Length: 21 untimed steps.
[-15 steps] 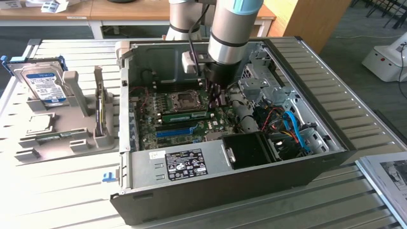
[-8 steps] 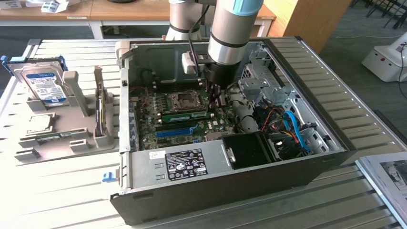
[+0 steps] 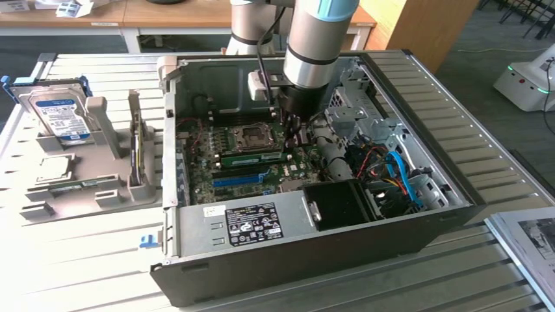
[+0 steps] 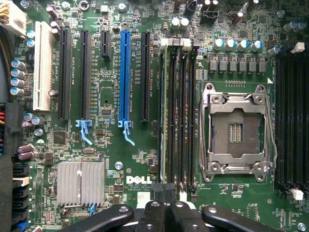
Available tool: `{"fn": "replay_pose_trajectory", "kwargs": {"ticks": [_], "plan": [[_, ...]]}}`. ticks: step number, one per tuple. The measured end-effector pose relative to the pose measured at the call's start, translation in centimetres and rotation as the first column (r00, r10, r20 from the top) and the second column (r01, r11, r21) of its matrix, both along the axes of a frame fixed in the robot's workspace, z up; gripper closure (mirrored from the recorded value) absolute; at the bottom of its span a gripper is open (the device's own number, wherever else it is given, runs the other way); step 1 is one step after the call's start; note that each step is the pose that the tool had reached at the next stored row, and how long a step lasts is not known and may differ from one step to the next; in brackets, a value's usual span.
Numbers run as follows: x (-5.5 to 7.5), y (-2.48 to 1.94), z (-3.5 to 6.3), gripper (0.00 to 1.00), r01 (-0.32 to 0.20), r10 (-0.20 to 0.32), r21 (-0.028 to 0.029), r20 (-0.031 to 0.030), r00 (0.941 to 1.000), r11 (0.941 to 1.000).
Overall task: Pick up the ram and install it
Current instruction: 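Press down the ram until it locks into place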
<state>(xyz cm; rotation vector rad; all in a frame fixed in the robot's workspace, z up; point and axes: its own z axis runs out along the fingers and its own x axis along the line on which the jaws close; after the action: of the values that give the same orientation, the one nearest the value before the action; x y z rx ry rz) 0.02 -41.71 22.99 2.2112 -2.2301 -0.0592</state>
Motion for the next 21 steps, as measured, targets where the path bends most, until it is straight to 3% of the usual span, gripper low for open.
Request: {"fn": "replay_pose_trajectory", "kwargs": {"ticks": [21], "plan": [[0.0,0.17,-0.21,0.9,0.0,0.0,-0.0002,0.0,1.0,1.0]]}}
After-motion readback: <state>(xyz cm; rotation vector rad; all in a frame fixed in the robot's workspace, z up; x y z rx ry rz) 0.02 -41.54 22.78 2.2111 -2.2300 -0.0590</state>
